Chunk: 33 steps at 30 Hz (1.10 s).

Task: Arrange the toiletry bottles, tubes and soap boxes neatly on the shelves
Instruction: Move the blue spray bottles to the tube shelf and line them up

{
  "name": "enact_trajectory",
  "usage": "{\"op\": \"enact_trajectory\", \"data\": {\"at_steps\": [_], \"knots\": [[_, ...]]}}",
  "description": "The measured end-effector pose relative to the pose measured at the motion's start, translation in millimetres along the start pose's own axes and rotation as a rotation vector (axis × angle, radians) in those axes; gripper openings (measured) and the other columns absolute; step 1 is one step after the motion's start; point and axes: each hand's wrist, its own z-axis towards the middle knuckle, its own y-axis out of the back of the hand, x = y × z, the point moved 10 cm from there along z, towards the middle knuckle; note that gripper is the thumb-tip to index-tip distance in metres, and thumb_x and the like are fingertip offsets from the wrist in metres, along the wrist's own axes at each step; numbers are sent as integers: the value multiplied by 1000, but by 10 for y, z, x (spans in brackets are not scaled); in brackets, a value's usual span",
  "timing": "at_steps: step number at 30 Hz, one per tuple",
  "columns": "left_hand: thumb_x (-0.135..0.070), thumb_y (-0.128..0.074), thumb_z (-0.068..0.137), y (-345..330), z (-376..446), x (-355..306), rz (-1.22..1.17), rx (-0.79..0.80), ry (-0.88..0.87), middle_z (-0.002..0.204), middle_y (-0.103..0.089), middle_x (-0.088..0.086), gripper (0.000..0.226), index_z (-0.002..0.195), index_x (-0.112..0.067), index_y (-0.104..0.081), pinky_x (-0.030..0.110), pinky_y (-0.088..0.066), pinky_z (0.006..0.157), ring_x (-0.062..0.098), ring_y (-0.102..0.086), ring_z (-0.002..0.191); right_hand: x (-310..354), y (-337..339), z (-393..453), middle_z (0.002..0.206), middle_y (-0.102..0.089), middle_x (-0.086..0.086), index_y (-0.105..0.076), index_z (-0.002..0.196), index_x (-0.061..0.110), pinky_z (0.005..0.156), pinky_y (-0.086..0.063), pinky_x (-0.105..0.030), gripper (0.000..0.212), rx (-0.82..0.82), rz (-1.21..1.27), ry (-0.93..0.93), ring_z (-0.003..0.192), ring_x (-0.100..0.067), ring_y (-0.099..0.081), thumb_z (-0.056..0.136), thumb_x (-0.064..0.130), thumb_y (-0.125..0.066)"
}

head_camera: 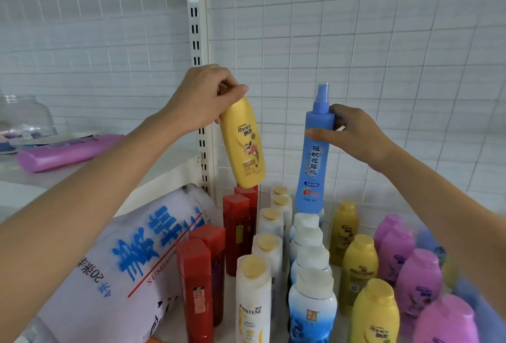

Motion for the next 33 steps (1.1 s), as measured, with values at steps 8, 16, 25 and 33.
{"op": "enact_trajectory", "data": {"at_steps": [8,16,25,33], "knots": [[-31,-55,91,-790,165,-510,-73,42,-103,96,-55,7,28,97,-6,-64,16,-44,53,7,-50,64,-211,638,-331,73,-53,10,-56,87,15,53,-37,0,20,-88,-56,-41,66,-4,-49,79,27,-70],[-35,-51,92,-2064,67,-1048,-49,369,-197,95,-50,-1,30,106,-11,-64,28,-42,79,18,-53,90,-551,1203,-718,75,-55,8,-58,92,12,61,-40,-13,26,-161,-139,-110,71,-12,-51,78,30,-71],[-32,-55,90,-3289,-480,-1194,93,805,-187,93,-50,-1,24,100,-11,-62,26,-37,75,17,-50,89,-923,1442,-987,86,-63,-1,-60,92,13,69,-44,-22,29,-115,-177,-138,79,-17,-57,75,33,-72],[-28,-59,88,-3636,-743,-1128,178,976,-143,98,-60,2,22,99,-10,-64,27,-42,79,18,-56,93,-1142,1514,-1110,73,-57,9,-60,91,13,67,-47,-23,29,-73,-57,-163,60,-5,-52,74,32,-73]]}}
